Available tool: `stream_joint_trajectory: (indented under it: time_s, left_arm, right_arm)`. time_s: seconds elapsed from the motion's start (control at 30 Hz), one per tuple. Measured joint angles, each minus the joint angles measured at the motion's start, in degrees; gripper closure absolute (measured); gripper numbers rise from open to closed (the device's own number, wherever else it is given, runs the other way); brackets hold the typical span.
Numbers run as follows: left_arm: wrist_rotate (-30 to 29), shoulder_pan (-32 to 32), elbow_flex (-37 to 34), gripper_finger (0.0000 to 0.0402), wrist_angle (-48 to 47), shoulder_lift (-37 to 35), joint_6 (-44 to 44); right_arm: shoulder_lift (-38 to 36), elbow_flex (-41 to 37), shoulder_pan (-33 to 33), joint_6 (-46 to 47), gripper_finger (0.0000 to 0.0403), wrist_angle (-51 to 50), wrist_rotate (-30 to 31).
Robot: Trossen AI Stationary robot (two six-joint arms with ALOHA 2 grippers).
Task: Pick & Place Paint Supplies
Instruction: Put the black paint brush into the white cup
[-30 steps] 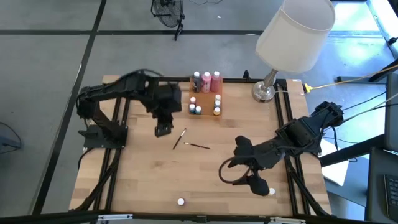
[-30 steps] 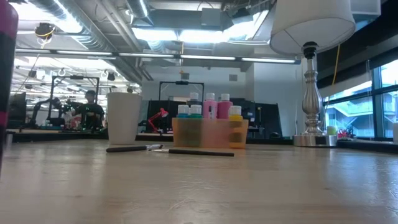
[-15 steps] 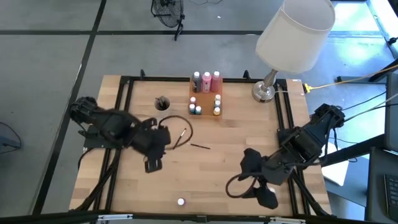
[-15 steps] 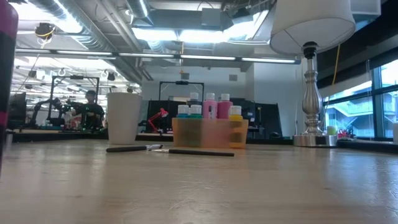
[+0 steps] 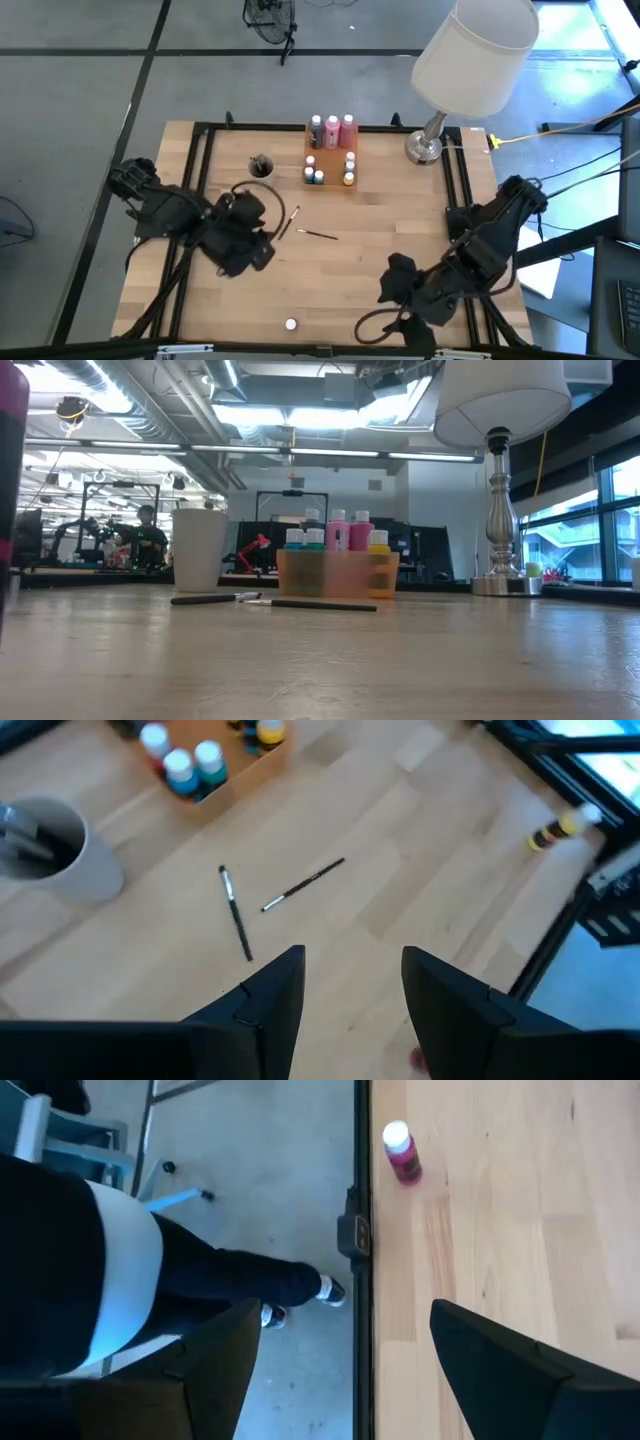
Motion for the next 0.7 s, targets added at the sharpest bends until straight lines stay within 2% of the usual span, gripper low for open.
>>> stream_joint_trajectory:
  time_s: [0.2,0.4,0.53,0.7]
  left_arm:
    - [6.95,10.02,-1.82,0.0238,0.00,0.00,5.22]
    - [16.11,21.51,-9.04,0.0238,1.04,0.00,14.44]
    - [21.29,27.59,-16.29,0.0238,8.12,0.02,19.56]
    - [26.71,32.86,-25.94,0.0238,23.72,0.02,25.94]
  right_arm:
    - [2.24,0.00,0.48,2.76,0.0107,0.56,-3.30]
    - [2.47,0.00,0.55,3.36,0.0107,1.47,-4.06]
    - [2.47,0.00,-0.16,2.74,0.0107,1.41,-3.90]
    - [2.38,0.00,-2.19,2.01,0.0107,-0.82,-3.90]
